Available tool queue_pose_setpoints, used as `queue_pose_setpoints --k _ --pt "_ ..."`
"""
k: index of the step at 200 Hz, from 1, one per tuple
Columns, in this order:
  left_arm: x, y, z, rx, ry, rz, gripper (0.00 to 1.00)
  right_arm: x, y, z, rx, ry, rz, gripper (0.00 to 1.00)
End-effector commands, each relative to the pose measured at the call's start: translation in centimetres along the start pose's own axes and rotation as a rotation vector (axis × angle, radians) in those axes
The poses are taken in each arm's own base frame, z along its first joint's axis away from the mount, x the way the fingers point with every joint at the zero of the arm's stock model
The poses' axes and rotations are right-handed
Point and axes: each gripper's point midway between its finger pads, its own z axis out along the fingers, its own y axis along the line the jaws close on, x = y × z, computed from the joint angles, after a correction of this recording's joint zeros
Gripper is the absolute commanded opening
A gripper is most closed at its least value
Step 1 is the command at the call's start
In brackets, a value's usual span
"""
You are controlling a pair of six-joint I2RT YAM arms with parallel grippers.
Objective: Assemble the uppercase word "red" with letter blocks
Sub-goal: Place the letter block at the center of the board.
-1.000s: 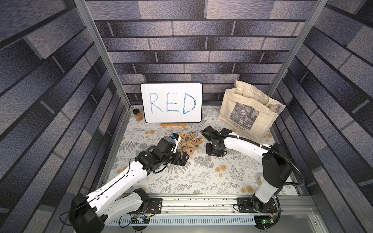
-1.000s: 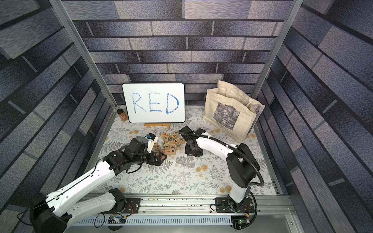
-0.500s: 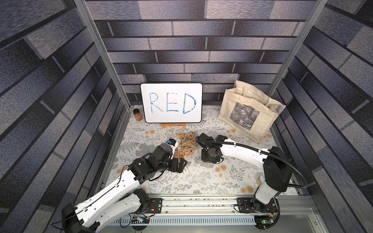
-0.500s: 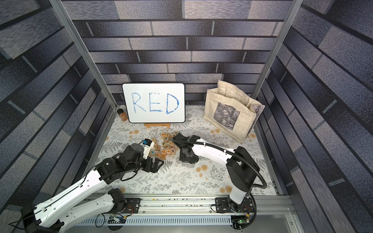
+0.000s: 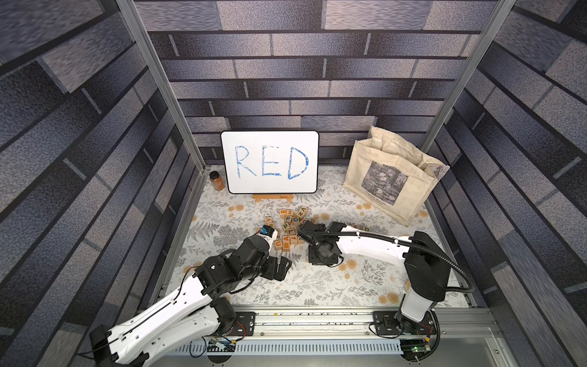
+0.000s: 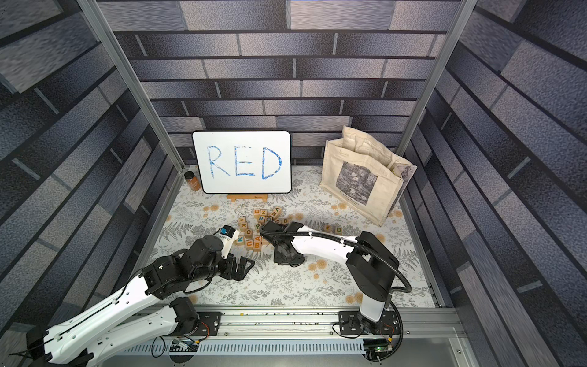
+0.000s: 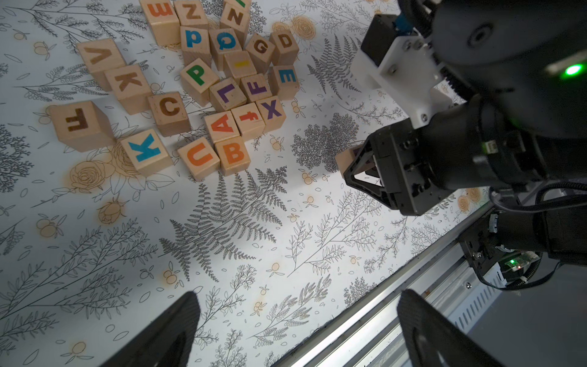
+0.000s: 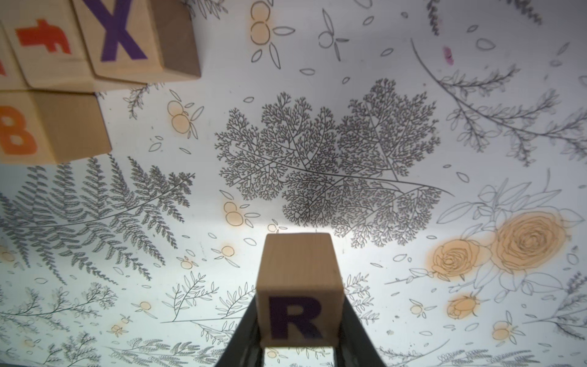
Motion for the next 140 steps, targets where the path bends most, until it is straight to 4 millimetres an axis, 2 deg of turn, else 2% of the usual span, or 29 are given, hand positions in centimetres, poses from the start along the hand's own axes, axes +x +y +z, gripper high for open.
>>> queue_pose_setpoints --k 1,86,140 --pt "0.9 0.8 -0.3 -0.037 0.008 -0.028 1.00 0.7 0.8 0.5 -0.003 0.019 0.025 0.15" --pt "1.9 1.0 -1.6 -0.042 -0.019 -0.044 1.00 3.4 1.4 2.2 0.025 0.086 0.032 0.16" --pt "2.4 1.4 -2.5 -0.046 -0.047 -0.057 1.00 4.4 1.4 3.2 0.039 0.126 0.052 0.24"
